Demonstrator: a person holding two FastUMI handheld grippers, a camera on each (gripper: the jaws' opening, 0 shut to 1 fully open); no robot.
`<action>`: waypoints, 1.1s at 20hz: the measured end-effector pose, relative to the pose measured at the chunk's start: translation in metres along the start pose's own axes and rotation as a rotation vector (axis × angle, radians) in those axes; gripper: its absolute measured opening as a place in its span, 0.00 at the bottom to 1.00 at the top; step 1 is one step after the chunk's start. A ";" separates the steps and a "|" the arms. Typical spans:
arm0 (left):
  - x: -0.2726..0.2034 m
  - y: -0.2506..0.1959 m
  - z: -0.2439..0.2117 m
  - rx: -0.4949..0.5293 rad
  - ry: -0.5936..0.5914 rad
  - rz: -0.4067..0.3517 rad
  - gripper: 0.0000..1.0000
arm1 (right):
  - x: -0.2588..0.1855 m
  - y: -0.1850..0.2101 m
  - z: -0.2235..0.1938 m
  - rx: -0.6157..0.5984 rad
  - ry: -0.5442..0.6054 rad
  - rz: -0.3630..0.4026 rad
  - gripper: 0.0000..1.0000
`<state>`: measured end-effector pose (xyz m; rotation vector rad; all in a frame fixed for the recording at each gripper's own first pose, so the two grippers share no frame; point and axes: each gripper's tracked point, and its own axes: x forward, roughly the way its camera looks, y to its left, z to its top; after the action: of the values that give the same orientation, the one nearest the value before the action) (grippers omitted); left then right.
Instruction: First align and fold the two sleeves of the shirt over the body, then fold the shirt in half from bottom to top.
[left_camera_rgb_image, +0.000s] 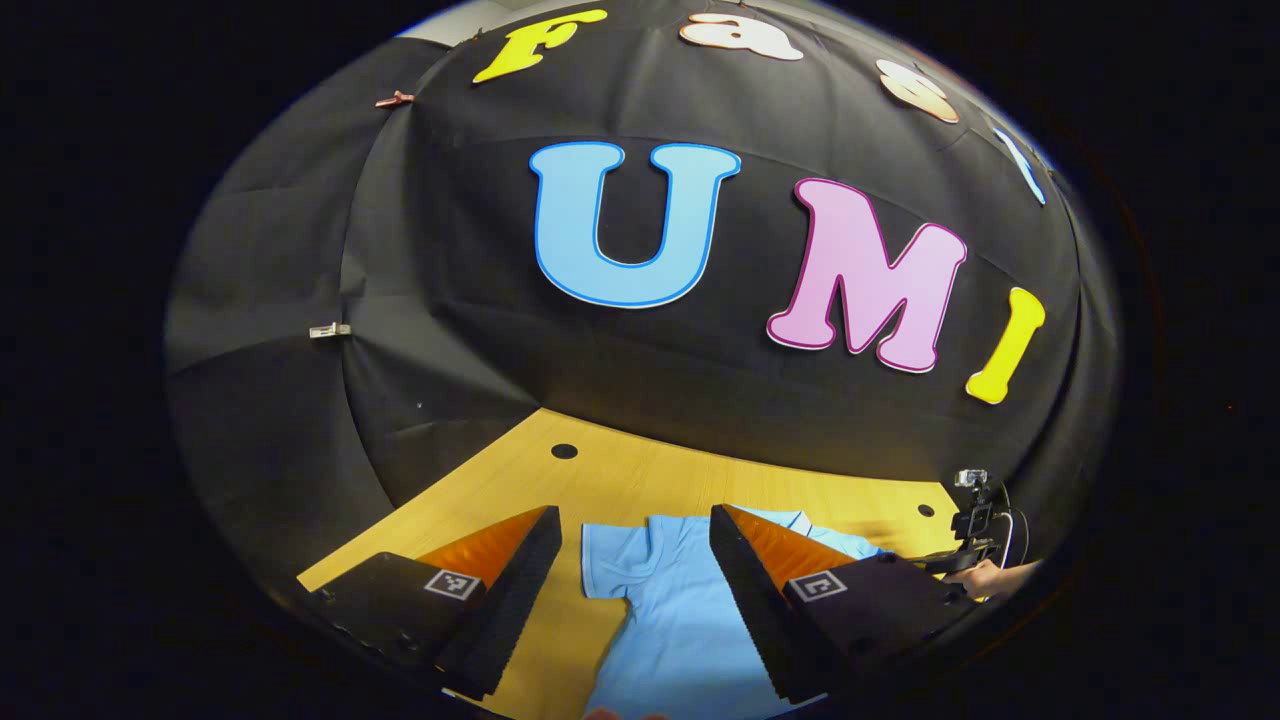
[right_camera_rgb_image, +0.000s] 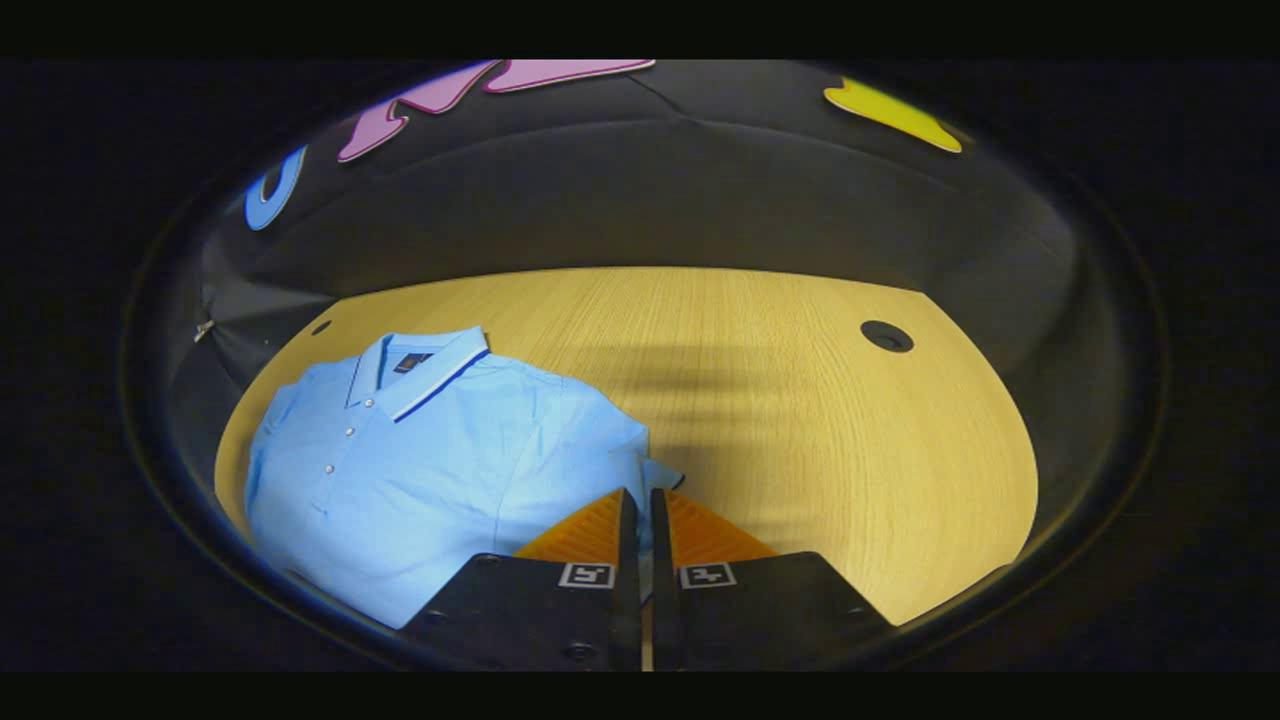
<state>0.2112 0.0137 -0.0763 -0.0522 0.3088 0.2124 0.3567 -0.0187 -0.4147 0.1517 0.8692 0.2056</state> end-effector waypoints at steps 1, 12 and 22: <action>-0.001 0.003 0.002 0.002 -0.003 -0.001 0.96 | -0.003 0.011 0.003 0.031 -0.005 0.030 0.09; 0.013 0.024 -0.021 0.002 0.064 -0.053 0.96 | -0.009 0.085 -0.025 -0.186 0.098 0.064 0.10; 0.098 0.035 -0.062 0.012 0.239 -0.156 0.96 | -0.111 0.112 0.044 -0.069 -0.124 0.183 0.77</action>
<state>0.2766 0.0625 -0.1658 -0.0895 0.5420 0.0484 0.3084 0.0612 -0.2805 0.1778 0.7239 0.3928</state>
